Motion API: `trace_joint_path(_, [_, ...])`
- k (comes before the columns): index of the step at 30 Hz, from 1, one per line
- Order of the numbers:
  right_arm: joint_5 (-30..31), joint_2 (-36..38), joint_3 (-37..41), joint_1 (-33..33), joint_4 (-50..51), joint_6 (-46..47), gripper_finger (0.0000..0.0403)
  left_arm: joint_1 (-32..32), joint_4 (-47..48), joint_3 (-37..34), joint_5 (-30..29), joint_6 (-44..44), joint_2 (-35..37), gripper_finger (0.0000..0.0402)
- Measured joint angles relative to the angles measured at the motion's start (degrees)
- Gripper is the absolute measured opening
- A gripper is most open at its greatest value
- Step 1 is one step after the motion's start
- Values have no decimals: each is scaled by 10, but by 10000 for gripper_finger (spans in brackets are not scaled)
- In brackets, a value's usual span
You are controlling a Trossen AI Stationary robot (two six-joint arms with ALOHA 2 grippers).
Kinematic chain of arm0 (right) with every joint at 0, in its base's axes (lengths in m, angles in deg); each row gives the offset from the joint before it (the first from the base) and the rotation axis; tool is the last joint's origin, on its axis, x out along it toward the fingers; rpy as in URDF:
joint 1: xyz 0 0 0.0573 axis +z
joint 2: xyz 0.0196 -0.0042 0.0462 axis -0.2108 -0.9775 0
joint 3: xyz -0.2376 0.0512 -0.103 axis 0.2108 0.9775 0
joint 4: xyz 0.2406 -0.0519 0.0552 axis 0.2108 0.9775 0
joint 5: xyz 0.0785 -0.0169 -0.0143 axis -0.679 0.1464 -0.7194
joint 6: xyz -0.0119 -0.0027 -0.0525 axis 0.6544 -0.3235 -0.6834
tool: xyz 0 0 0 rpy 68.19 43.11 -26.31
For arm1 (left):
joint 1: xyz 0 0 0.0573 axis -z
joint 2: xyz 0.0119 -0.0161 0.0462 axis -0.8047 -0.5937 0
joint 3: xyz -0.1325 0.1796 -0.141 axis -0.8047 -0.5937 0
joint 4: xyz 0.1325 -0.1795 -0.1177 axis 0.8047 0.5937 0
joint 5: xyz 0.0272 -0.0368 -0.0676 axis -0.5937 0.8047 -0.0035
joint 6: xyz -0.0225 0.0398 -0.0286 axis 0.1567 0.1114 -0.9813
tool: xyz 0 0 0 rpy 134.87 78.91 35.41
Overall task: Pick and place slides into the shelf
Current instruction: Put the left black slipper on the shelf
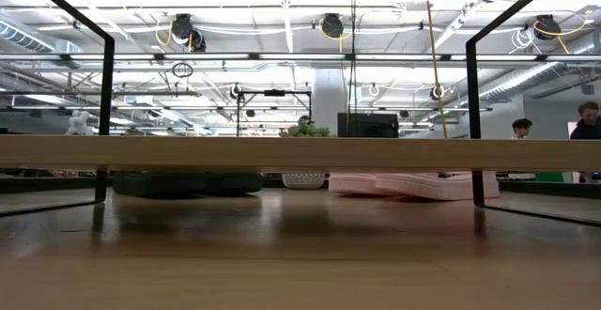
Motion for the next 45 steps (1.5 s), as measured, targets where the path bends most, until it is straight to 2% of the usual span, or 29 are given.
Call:
trace_joint_path(3, [1, -61, -30, 0, 113, -17, 153, 0, 94, 10, 14, -43, -51, 104])
trace_joint_path(6, [19, -100, -32, 0, 178, -35, 153, 6, 129, -7, 18, -64, -89, 104])
trace_joint_path(10, [134, -137, -32, 0, 260, -74, 153, 11, 126, -33, 4, -69, -115, 104])
trace_joint_path(13, [225, -152, -32, -6, 294, -98, 153, 10, 125, -57, -51, -81, -122, 104])
trace_joint_path(16, [271, -159, -32, -15, 295, -107, 153, 5, 125, -86, -90, -143, -122, 104])
trace_joint_path(24, [273, -159, -32, -34, 232, -112, 153, 8, 126, -183, -6, -331, -122, 104])
trace_joint_path(29, [273, -158, -32, -40, 192, -139, 153, 11, 125, -244, -9, -383, -122, 104])
trace_joint_path(34, [273, -158, -32, -49, 177, -141, 153, 7, 106, -283, -16, -370, -122, 104])
trace_joint_path(40, [273, -159, -32, -57, 178, -144, 153, 4, 86, -286, -39, -318, -135, 104])
trace_joint_path(45, [272, -159, -32, -57, 177, -150, 153, -23, 4, -286, -79, -282, -143, 104])
